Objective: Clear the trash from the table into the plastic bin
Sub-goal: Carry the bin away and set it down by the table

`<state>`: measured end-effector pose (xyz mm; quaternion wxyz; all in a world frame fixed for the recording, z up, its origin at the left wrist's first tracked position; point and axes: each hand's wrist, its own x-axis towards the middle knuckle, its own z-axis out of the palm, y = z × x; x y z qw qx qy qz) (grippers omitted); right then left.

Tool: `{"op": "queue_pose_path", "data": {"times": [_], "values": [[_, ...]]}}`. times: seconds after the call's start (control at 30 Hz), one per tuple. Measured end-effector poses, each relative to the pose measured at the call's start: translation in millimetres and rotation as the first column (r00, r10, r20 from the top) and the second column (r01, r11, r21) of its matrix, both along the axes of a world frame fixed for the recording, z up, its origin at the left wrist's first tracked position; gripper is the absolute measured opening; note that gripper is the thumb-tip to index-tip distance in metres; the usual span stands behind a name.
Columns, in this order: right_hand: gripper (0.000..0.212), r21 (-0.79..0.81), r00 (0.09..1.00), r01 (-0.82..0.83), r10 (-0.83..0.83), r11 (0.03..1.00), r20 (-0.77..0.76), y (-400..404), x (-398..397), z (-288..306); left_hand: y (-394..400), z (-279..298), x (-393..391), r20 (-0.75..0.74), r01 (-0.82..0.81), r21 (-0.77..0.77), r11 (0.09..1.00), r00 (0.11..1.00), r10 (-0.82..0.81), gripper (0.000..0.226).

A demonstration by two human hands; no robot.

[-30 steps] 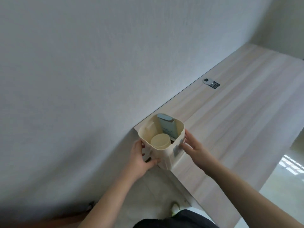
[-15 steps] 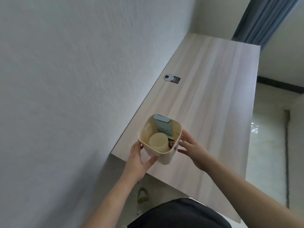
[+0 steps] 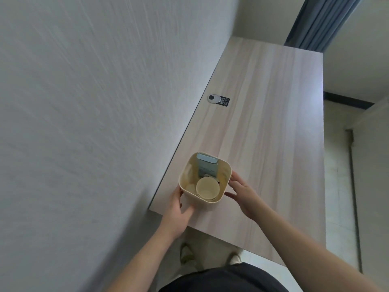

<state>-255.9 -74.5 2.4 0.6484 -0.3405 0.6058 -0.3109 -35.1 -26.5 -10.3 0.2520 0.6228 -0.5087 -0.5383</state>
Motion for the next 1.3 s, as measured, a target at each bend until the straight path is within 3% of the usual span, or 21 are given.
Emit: {"op": "queue_pose_path", "data": {"times": [0.3, 0.4, 0.47, 0.53, 0.57, 0.73, 0.97, 1.13, 1.23, 1.3], "values": [[0.044, 0.020, 0.999, -0.001, 0.001, 1.000, -0.038, -6, 12, -6, 5, -9, 10, -0.010, 0.002, 0.093, 0.996, 1.000, -0.001, 0.070], [0.042, 0.043, 0.998, 0.034, -0.032, 0.998, -0.054, -6, 11, -6, 5, -8, 11, -0.086, -0.089, 0.135, 0.987, 0.991, 0.101, 0.059], [0.040, 0.088, 0.989, 0.117, -0.109, 0.989, -0.097, -5, 9, -8, 6, -7, 9, -0.266, -0.291, 0.309, 0.905, 0.887, 0.376, 0.052], [0.034, 0.155, 0.976, 0.192, -0.173, 0.969, -0.133, 0, 9, -10, 6, -8, 6, -0.395, -0.392, 0.557, 0.733, 0.651, 0.648, 0.055], [0.033, 0.196, 0.972, 0.219, -0.198, 0.956, -0.124, 3, 11, -10, 7, -8, 6, -0.409, -0.389, 0.616, 0.685, 0.585, 0.700, 0.057], [0.033, 0.316, 0.963, 0.245, -0.267, 0.917, 0.028, 4, 24, -4, 8, -6, 2, -0.479, -0.336, 0.658, 0.674, 0.504, 0.719, 0.065], [0.037, 0.322, 0.964, 0.221, -0.256, 0.921, 0.068, -16, 45, -2, 2, -3, 11, -0.543, -0.367, 0.679, 0.636, 0.332, 0.771, 0.067], [0.038, 0.304, 0.974, 0.156, -0.198, 0.940, 0.114, -25, 67, -1, -2, -4, 23, -0.560, -0.425, 0.658, 0.622, 0.277, 0.781, 0.070], [0.019, 0.290, 0.980, 0.109, -0.152, 0.951, 0.129, -27, 81, 0, 2, -2, 30, -0.588, -0.437, 0.624, 0.647, 0.283, 0.758, 0.069], [0.019, 0.273, 0.983, 0.078, -0.120, 0.959, 0.138, -28, 90, 1, 3, -2, 34, -0.587, -0.445, 0.619, 0.647, 0.286, 0.758, 0.068]]}}
